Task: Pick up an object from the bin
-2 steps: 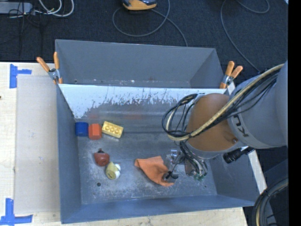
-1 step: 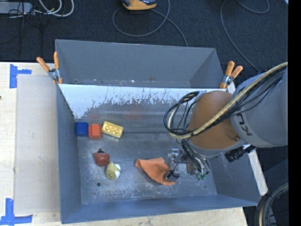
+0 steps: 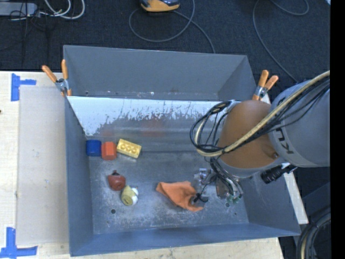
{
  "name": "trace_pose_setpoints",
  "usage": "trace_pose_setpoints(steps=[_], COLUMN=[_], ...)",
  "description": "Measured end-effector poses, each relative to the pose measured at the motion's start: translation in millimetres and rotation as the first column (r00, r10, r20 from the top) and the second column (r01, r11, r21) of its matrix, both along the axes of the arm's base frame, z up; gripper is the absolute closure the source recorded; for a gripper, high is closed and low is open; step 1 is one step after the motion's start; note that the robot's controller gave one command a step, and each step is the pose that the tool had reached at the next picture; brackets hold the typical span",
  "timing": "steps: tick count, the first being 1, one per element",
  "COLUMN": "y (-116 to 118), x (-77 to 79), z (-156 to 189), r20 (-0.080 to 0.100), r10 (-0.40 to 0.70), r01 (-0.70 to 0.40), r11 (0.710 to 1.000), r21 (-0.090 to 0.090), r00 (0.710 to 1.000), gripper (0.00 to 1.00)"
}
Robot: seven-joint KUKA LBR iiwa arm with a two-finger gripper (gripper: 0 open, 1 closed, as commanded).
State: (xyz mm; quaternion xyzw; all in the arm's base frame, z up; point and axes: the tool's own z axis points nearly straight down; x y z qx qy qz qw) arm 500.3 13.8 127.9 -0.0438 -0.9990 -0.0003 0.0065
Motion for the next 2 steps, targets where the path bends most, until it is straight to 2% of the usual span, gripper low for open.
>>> trace_pose_setpoints(steps=[2], y=[0.0], x=[1.0], z=[31.2], r20=[0.005], r10=[0.001], r01=[-0.001], r11=[1.0], r21=[0.0], r00=[1.0], gripper=[1.0])
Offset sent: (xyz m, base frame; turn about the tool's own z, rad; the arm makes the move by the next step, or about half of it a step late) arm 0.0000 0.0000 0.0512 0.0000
